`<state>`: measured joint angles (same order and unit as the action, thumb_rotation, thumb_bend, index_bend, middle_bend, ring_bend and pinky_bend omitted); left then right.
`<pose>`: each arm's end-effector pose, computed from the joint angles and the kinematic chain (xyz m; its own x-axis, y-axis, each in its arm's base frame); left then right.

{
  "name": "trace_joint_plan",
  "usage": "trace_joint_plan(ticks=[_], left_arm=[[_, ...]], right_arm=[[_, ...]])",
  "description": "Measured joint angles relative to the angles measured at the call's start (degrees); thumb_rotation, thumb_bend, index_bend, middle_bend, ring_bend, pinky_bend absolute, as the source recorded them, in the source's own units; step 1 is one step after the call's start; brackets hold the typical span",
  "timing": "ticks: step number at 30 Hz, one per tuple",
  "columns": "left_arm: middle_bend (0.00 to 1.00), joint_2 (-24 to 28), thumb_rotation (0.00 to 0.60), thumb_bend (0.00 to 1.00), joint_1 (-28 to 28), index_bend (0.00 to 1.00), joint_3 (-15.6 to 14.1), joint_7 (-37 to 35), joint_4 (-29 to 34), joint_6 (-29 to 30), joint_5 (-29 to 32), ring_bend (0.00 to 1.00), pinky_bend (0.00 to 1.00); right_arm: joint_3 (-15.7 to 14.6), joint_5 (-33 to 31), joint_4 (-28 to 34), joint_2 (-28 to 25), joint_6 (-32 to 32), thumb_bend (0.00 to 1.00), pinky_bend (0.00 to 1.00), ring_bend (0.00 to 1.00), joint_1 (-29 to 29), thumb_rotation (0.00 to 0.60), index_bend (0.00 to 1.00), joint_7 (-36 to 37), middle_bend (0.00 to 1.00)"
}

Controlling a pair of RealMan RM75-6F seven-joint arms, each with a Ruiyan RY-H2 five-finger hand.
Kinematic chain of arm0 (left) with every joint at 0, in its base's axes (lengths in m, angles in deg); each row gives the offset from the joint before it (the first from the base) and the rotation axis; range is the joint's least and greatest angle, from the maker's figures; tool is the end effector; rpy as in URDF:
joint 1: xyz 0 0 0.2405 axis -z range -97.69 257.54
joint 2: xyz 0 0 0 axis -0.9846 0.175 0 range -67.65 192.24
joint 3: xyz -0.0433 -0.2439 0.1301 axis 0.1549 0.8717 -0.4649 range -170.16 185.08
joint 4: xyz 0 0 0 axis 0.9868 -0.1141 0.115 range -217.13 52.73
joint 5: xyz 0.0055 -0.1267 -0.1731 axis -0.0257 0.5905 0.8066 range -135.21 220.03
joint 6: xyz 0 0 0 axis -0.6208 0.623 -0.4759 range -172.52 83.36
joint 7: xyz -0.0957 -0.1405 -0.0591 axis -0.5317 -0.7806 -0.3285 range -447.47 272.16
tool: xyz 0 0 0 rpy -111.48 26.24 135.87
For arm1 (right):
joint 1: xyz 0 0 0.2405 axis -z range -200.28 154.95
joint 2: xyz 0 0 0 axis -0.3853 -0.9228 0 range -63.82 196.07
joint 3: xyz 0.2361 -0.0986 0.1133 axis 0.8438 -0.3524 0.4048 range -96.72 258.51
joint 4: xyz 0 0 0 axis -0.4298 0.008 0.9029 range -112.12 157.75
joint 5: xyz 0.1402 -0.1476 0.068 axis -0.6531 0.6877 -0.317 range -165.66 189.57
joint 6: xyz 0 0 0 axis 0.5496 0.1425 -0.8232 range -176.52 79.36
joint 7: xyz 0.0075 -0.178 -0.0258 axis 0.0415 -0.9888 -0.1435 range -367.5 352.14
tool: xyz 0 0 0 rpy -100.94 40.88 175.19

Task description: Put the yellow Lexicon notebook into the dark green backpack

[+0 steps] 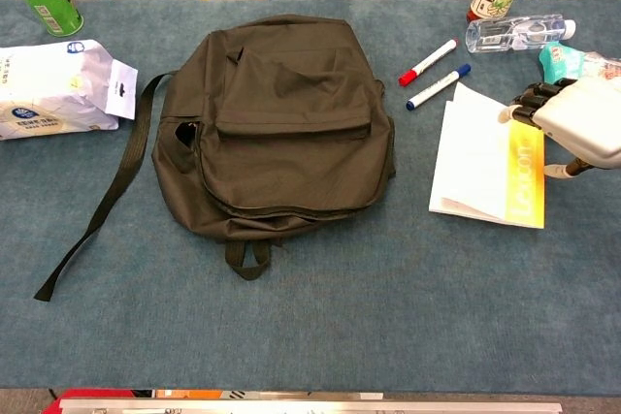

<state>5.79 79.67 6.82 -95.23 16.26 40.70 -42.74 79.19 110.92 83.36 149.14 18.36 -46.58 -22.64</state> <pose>-0.3460 0.1746 0.1919 0.2921 0.0822 0.9529 0.9486 0.1019 -0.2995 -0.3271 -0.3154 0.0250 0.8550 -0.0057 0.5185 -0.4525 -0.4964 0.7408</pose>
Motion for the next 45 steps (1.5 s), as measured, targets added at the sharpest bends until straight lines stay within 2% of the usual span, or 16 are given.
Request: trace_joint_plan(ticks=[8, 21, 34, 45], left_arm=[[0.05, 0.7, 0.6, 0.26, 0.0, 0.04, -0.4, -1.9, 0.1, -0.5, -0.3, 0.04, 0.06], [0.05, 1.2, 0.6, 0.26, 0.4, 0.04, -0.7, -1.9, 0.4, -1.6, -0.5, 0.04, 0.06], [0.05, 1.8, 0.6, 0.26, 0.2, 0.04, -1.1, -4.2, 0.2, -2.0, -0.6, 0.05, 0.06], [0.05, 2.3, 0.6, 0.26, 0.0, 0.04, -1.2, -5.3, -0.1, -1.6, -0.8, 0.05, 0.06]], right_arm=[[-2.0, 2.1, -0.7, 1.0, 1.7, 0.0, 0.35, 0.21, -0.6, 0.6, 0.27, 1.8, 0.28], [-4.4, 2.8, 2.5, -3.4, 5.5, 0.0, 0.34, 0.21, 1.4, 0.6, 0.27, 3.8, 0.28], [-5.6, 5.7, -0.8, 1.1, 5.3, 0.0, 0.29, 0.19, 0.2, 0.6, 0.25, 2.2, 0.28], [-5.3, 6.4, 1.2, 3.3, 6.1, 0.0, 0.3, 0.19, -0.8, 0.6, 0.25, 1.4, 0.28]])
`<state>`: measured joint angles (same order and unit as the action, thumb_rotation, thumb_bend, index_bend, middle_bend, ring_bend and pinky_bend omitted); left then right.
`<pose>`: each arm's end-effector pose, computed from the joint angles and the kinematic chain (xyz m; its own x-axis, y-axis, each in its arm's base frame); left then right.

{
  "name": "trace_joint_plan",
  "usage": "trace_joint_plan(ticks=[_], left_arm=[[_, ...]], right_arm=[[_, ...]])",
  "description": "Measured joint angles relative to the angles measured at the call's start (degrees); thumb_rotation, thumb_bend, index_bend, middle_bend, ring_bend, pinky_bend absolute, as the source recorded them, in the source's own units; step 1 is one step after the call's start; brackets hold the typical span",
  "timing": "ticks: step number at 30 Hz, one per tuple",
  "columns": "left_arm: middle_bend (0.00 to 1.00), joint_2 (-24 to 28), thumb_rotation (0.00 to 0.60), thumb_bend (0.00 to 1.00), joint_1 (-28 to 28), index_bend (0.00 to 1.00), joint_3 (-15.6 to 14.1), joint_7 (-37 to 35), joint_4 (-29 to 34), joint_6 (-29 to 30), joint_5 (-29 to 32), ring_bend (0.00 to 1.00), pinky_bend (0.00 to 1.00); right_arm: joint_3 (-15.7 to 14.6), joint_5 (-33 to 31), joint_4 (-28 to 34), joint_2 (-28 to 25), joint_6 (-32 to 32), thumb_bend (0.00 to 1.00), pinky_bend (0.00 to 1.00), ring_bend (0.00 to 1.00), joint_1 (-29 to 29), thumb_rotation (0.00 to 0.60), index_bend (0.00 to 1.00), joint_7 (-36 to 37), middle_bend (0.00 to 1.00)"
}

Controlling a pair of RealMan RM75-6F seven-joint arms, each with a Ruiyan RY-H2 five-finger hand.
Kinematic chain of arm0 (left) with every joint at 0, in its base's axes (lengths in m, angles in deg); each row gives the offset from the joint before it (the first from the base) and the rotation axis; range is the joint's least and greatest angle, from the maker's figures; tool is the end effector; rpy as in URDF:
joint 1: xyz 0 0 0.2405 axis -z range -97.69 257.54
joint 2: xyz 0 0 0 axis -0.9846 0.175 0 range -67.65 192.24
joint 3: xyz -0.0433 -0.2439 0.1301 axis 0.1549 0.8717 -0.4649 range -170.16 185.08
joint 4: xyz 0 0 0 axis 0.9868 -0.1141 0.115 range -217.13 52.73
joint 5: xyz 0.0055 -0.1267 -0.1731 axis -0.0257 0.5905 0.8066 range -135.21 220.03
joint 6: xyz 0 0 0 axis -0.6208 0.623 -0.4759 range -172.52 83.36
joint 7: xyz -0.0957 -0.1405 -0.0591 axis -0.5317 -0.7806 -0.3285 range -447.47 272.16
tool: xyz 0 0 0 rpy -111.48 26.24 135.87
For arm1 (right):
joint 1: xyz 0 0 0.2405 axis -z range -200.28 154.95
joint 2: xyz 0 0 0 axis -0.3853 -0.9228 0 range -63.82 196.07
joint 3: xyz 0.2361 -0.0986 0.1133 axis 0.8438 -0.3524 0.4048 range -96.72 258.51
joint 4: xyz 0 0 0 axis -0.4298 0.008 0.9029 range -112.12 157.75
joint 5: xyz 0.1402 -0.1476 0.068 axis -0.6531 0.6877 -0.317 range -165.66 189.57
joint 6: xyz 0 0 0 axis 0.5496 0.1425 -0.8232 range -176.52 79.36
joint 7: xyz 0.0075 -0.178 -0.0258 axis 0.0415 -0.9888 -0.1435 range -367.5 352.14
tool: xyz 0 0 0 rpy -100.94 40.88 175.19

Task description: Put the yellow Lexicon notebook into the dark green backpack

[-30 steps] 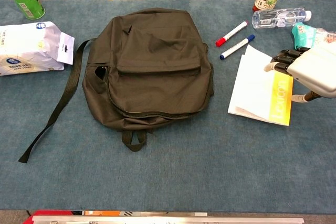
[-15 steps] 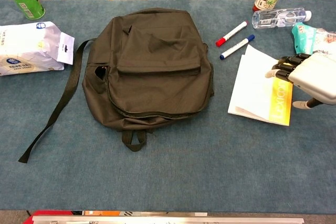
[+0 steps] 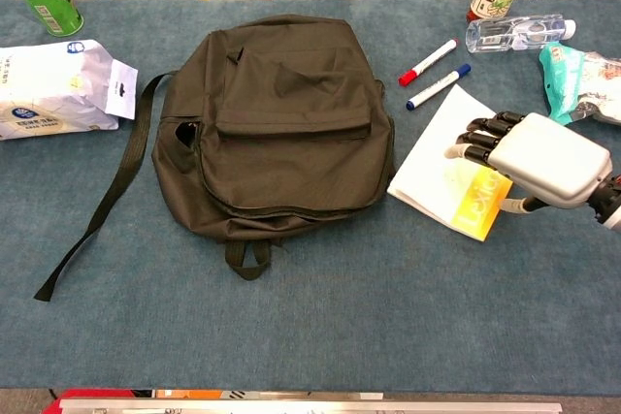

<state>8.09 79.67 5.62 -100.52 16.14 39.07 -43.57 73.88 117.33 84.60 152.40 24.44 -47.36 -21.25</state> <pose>-0.3502 0.1693 0.1973 0.2405 0.1227 0.9629 0.9611 0.1087 -0.2539 -0.2923 -0.2812 -0.0106 0.7997 0.0458 0.5987 -0.4368 -0.6397 0.6324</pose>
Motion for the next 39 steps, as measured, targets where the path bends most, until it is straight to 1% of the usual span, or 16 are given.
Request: trace_joint_plan(ticks=[9, 15, 24, 34, 39], left_arm=[[0.05, 0.1, 0.6, 0.26, 0.0, 0.04, -0.2, 1.0, 0.6, -0.3, 0.0, 0.05, 0.06], [0.05, 0.1, 0.6, 0.26, 0.3, 0.04, -0.3, 2.3, 1.5, -0.8, 0.1, 0.05, 0.06], [0.05, 0.3, 0.6, 0.26, 0.1, 0.04, -0.4, 2.0, 1.7, -1.0, 0.8, 0.05, 0.06], [0.05, 0.5, 0.6, 0.26, 0.3, 0.04, -0.6, 1.9, 1.9, -1.9, 1.0, 0.05, 0.06], [0.05, 0.6, 0.6, 0.26, 0.5, 0.04, -0.6, 1.9, 1.8, -2.2, 1.0, 0.05, 0.06]], right_arm=[[1.0, -2.4, 0.6, -5.0, 0.9, 0.0, 0.29, 0.19, 0.4, 0.6, 0.25, 1.2, 0.28], [1.7, -4.3, -3.0, -5.4, -1.1, 0.01, 0.29, 0.19, 0.0, 0.6, 0.25, 2.3, 0.28], [2.2, -4.9, -11.1, -1.1, -3.4, 0.01, 0.29, 0.19, -1.5, 0.6, 0.25, 3.0, 0.29], [2.2, -5.1, -19.5, 4.6, -3.5, 0.01, 0.29, 0.19, -2.4, 0.6, 0.25, 5.1, 0.29], [2.1, -5.2, -22.5, 6.9, -3.6, 0.01, 0.29, 0.19, -3.0, 0.6, 0.25, 6.4, 0.29]])
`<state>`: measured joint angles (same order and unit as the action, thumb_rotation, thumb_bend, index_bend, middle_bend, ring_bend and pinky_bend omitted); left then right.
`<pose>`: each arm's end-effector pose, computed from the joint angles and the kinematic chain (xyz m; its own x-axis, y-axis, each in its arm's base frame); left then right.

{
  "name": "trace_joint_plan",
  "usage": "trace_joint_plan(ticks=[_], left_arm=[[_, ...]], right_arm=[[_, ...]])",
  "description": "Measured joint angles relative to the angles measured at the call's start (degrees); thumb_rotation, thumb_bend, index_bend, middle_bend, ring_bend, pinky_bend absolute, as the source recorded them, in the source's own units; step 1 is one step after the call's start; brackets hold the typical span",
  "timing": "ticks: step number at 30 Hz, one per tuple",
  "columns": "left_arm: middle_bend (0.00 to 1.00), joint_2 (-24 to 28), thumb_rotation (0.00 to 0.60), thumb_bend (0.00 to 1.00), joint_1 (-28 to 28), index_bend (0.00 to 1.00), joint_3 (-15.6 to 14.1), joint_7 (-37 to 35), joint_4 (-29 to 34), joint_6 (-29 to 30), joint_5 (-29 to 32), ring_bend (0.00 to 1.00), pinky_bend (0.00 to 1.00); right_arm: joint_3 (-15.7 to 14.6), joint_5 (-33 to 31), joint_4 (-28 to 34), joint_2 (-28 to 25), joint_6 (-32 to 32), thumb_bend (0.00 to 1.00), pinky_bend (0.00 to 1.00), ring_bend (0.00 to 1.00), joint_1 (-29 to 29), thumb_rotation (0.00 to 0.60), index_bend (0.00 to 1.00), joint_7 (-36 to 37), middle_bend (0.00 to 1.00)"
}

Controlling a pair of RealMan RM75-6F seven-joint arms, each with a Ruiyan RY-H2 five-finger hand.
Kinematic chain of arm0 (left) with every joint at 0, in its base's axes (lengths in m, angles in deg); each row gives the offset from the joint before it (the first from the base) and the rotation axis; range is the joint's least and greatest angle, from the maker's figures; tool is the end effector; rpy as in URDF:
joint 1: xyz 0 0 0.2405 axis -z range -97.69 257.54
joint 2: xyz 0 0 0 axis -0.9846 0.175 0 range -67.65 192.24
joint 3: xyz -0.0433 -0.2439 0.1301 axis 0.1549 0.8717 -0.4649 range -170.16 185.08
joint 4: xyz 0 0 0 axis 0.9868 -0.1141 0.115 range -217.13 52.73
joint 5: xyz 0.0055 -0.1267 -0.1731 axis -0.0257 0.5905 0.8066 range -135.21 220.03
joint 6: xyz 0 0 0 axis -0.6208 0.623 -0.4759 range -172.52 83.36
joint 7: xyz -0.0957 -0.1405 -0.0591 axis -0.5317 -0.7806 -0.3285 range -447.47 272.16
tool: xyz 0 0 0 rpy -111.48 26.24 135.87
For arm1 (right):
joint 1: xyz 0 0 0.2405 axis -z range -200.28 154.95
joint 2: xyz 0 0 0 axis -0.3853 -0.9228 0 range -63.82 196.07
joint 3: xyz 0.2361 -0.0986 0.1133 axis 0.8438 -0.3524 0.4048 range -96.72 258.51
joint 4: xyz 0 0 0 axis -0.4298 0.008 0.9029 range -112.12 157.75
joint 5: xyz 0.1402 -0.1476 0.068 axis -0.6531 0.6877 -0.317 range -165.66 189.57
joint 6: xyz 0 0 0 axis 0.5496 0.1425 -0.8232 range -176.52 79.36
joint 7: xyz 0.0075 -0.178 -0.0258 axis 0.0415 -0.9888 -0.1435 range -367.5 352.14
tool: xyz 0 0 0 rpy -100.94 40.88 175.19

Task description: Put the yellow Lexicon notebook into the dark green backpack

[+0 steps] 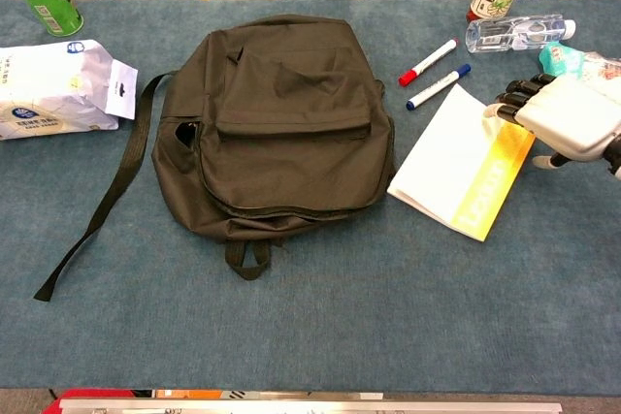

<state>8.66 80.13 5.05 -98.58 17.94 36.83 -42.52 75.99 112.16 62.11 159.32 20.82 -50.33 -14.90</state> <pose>-0.3498 0.1682 0.1909 0.2450 0.1671 0.9550 0.9553 0.1264 -0.2672 -0.3417 -0.3464 0.0016 0.8852 0.0598 0.4614 -0.3673 -0.5189 0.7719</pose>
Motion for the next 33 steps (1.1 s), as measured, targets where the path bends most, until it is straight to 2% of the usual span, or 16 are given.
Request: trace_joint_plan(ticks=[3, 10, 16, 23, 33], left_arm=[[0.05, 0.0, 0.6, 0.26, 0.0, 0.04, 0.0, -0.3, -0.1, 0.0, 0.1, 0.05, 0.06], [0.05, 0.1, 0.6, 0.26, -0.1, 0.04, 0.0, -0.9, -0.2, 0.0, 0.0, 0.05, 0.06], [0.05, 0.2, 0.6, 0.26, 0.0, 0.04, 0.0, -0.9, -0.3, -0.1, 0.0, 0.05, 0.06], [0.05, 0.3, 0.6, 0.26, 0.1, 0.04, 0.0, -1.1, -0.2, -0.4, 0.3, 0.05, 0.06], [0.05, 0.5, 0.6, 0.26, 0.0, 0.04, -0.1, -1.6, -0.3, -0.5, 0.4, 0.05, 0.06]], right_arm=[[-0.1, -0.1, -1.1, 0.8, -0.1, 0.05, 0.29, 0.19, -0.3, 0.6, 0.25, 0.5, 0.3], [-0.3, 0.1, -1.2, 1.2, 1.1, 0.25, 0.3, 0.21, -1.0, 0.6, 0.29, 2.1, 0.34], [-0.5, 0.4, -0.8, 0.9, 2.3, 0.34, 0.31, 0.24, -1.6, 0.6, 0.33, 3.8, 0.37], [0.1, 0.7, -0.1, 1.3, 3.9, 0.36, 0.34, 0.27, -2.8, 0.6, 0.4, 5.2, 0.42], [0.3, 0.4, -1.4, 2.6, 5.5, 0.36, 0.42, 0.37, -3.0, 0.6, 0.59, 6.3, 0.53]])
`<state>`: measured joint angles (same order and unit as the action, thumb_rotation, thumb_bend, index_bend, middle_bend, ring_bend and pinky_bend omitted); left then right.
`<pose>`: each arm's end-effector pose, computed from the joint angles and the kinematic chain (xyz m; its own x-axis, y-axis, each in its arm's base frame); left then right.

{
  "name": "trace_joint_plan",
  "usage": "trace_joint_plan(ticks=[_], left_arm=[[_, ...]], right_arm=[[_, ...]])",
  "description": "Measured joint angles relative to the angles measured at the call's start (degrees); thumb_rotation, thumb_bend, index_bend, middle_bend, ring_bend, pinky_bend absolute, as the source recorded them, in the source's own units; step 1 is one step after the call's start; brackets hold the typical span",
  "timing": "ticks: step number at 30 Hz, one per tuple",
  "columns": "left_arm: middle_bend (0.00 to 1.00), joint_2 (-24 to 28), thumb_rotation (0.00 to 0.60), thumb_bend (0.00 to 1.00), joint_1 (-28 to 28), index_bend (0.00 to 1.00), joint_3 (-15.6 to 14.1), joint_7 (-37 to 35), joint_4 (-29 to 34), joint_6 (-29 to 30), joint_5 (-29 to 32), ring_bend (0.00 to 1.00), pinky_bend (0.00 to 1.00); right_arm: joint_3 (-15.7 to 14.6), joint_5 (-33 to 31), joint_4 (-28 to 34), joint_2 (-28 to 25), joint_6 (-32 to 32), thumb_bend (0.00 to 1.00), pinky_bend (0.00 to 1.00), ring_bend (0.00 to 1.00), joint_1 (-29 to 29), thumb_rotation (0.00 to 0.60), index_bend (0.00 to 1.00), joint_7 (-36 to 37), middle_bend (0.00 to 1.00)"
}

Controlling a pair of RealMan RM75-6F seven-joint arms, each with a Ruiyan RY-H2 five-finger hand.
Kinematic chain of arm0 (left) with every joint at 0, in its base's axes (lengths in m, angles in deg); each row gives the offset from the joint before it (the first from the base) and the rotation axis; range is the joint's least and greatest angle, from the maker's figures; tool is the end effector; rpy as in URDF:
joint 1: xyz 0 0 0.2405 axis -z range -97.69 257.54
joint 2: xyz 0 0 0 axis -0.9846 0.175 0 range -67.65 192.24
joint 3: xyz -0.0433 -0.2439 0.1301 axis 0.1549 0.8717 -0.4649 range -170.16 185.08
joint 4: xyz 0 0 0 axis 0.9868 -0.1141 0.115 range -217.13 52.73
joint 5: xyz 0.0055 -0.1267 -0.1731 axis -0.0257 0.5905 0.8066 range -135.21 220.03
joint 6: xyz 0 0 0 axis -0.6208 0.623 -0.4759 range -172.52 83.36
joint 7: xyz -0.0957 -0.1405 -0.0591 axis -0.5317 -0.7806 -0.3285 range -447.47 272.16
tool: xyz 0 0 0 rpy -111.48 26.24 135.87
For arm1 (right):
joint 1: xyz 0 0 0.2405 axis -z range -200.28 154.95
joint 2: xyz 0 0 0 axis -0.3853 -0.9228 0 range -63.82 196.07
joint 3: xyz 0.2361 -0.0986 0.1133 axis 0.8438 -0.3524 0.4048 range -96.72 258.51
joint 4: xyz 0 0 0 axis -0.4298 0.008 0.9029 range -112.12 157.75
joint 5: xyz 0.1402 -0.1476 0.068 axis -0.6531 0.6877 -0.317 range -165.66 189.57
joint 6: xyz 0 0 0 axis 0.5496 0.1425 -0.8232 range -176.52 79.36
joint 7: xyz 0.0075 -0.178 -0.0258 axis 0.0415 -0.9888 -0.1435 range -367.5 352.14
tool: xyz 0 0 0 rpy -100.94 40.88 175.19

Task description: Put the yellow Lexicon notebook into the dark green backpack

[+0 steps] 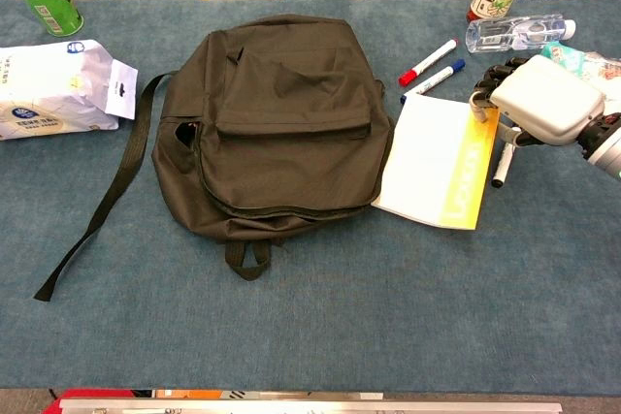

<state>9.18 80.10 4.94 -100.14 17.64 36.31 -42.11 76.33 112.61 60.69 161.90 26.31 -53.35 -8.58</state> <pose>-0.3534 0.1671 0.1937 0.2301 0.1725 0.9578 0.9566 0.1408 -0.2552 -0.3026 -0.3603 -0.0045 0.7911 0.1258 0.5985 -0.4439 -0.5551 0.7034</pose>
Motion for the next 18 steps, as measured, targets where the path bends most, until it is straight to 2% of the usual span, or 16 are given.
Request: trace_joint_plan(ticks=[10, 18], left_arm=[[0.05, 0.2, 0.6, 0.26, 0.0, 0.04, 0.0, 0.0, 0.1, 0.1, -0.1, 0.05, 0.06], [0.05, 0.4, 0.6, 0.26, 1.2, 0.04, 0.4, 0.6, 0.0, -0.6, -0.9, 0.05, 0.06]], right_arm=[[0.8, -0.8, -1.3, 0.9, 3.0, 0.38, 0.54, 0.51, 0.8, 0.6, 0.76, -0.1, 0.64], [2.2, -2.2, -1.5, 1.2, 5.8, 0.38, 0.66, 0.62, 2.1, 0.6, 0.83, -1.5, 0.71]])
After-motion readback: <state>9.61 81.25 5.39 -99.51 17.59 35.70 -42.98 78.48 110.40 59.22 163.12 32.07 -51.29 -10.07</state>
